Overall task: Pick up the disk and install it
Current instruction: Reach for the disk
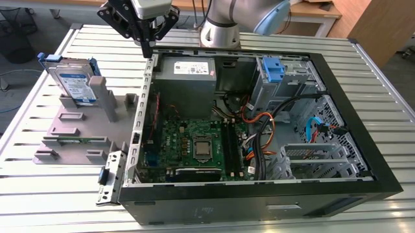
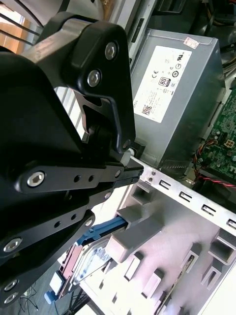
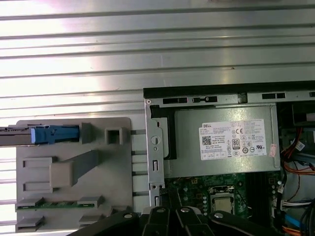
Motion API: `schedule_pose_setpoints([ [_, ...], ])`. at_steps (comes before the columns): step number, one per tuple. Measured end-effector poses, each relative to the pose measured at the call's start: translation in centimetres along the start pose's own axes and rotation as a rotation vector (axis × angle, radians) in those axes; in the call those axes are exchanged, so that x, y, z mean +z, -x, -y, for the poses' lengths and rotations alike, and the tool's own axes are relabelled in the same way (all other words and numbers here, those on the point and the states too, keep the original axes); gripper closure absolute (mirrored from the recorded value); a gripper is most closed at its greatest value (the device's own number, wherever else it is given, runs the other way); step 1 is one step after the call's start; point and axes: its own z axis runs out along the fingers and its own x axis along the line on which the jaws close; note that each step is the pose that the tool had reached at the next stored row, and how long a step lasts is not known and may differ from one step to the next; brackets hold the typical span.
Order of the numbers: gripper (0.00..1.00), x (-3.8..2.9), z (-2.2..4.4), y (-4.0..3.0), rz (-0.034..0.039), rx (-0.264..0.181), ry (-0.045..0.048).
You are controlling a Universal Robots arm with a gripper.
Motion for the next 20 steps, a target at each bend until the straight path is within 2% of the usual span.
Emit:
schedule_pose_setpoints([
  [20,0.89,-0.05,0.13,-1.71,0.0012,0.000,0.0001],
])
